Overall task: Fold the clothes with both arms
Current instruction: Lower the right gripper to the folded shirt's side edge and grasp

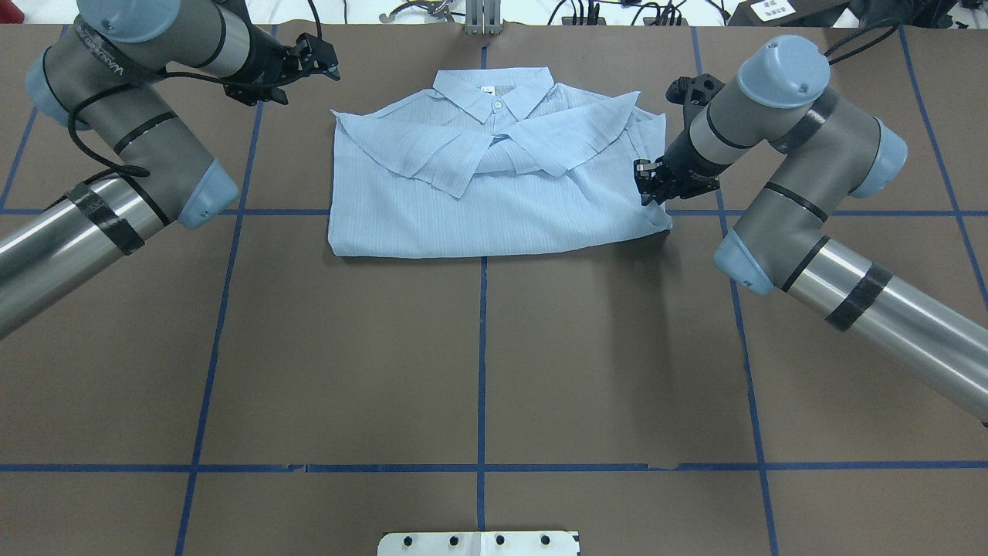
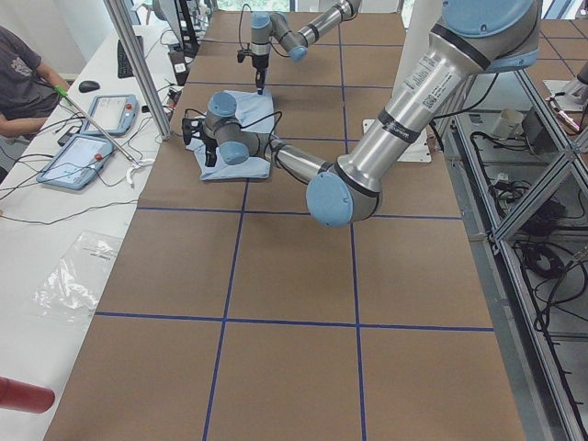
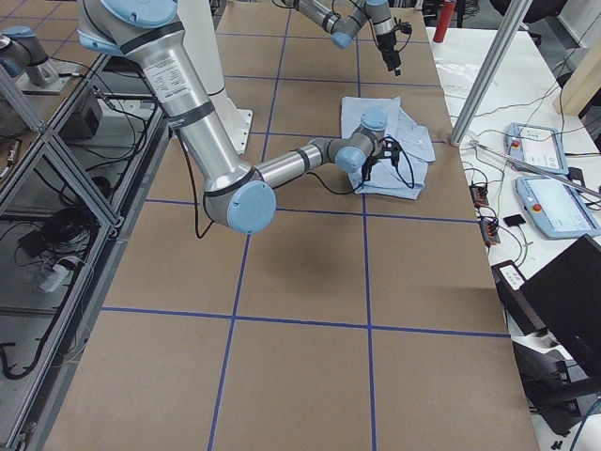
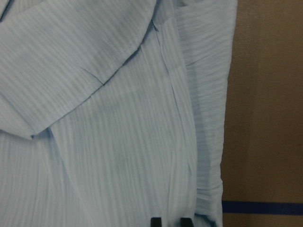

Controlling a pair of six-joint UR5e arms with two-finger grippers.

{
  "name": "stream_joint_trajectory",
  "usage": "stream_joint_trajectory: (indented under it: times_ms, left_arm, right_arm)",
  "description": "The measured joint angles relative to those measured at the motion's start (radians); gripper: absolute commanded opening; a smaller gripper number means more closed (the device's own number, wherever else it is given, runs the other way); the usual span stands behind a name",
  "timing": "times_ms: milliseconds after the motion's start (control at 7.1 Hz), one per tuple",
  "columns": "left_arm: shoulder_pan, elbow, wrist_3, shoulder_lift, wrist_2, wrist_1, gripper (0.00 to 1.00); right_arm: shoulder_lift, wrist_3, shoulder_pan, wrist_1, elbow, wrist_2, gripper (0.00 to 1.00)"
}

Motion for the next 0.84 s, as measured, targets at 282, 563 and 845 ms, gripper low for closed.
stream_joint_trajectory:
  times_ms: [282, 563, 845]
  left_arm:
    - [0.000, -0.002, 0.000, 0.001, 0.000, 0.001, 1.00]
    - [0.000, -0.002, 0.001, 0.001, 0.001, 0.000, 1.00]
    - [0.000, -0.003, 0.001, 0.001, 0.001, 0.000, 1.00]
  right_arm:
    - [-0.018, -0.013, 0.001, 0.001, 0.005, -0.001, 0.26]
    - [-0.028, -0.014, 0.001, 0.002, 0.012, -0.004, 0.00]
    - [-0.030, -0.010, -0.001, 0.002, 0.016, -0.004, 0.00]
